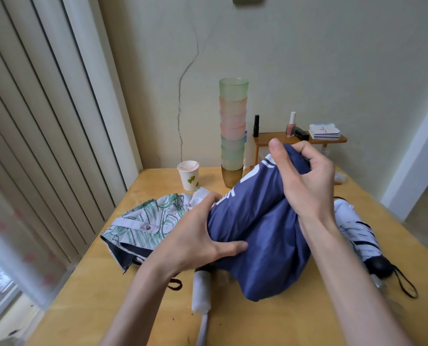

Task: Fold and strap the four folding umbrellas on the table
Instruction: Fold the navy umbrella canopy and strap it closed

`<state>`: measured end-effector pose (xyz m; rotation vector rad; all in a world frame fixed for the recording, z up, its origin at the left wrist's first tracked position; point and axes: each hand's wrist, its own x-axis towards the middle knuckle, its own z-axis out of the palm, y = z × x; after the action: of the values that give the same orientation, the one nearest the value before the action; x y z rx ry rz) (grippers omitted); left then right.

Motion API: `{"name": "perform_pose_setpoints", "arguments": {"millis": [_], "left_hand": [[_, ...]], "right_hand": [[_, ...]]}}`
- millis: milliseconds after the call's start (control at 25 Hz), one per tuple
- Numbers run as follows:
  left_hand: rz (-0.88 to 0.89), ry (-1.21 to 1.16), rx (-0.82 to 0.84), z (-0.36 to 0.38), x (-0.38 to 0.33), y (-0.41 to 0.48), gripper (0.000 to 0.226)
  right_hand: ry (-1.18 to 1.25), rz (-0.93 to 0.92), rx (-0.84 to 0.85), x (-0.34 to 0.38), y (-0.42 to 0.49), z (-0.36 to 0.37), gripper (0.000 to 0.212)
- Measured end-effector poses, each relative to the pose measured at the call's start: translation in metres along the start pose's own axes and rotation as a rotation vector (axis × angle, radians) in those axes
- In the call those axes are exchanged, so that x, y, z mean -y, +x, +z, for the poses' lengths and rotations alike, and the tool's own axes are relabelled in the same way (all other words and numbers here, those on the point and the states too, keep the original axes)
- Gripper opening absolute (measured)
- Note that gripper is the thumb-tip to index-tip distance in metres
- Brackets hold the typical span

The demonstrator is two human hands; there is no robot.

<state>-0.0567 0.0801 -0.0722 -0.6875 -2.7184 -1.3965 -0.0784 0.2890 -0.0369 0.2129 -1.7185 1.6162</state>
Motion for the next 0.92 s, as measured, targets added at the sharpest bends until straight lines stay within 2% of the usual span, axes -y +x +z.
{"name": "perform_pose_setpoints", "arguments": {"millis": [120,200,280,360,480,640,760,920], "left_hand": [[0.040,0.063,0.033,-0.004,-0.004,-0.003,0.056],[0.016,0.060,0.134,-0.009,-0.006,-0.005,0.042],[-0.066,-0.041,0.260,-0.012,-0.007,-0.008,0.038],[-0.136,-0.151,0.300,-0.012,-0.004,-0.008,0.035],[-0.153,-0.174,0.268,-0.006,0.001,-0.002,0.039],[-0.119,-0.128,0.134,-0.012,0.004,-0.001,0.026],[-0.173,-0.266,0.064,-0.023,0.009,-0.006,0.027],[-0.199,-0.383,0.005,-0.035,0.021,-0.012,0.056]], "right_hand": [[0.024,-0.017,0.006,0.004,0.000,0.000,0.040],[0.031,-0.013,0.018,0.004,-0.001,0.000,0.040],[0.035,-0.008,0.035,0.002,0.000,0.000,0.039],[0.045,-0.002,0.046,0.001,0.001,-0.002,0.039],[0.040,0.010,0.070,-0.002,0.000,-0.001,0.041],[0.041,0.074,0.216,-0.001,0.000,-0.003,0.034],[0.049,0.039,0.376,-0.006,0.001,-0.007,0.059],[-0.014,-0.054,0.406,-0.011,0.002,-0.008,0.040]]}}
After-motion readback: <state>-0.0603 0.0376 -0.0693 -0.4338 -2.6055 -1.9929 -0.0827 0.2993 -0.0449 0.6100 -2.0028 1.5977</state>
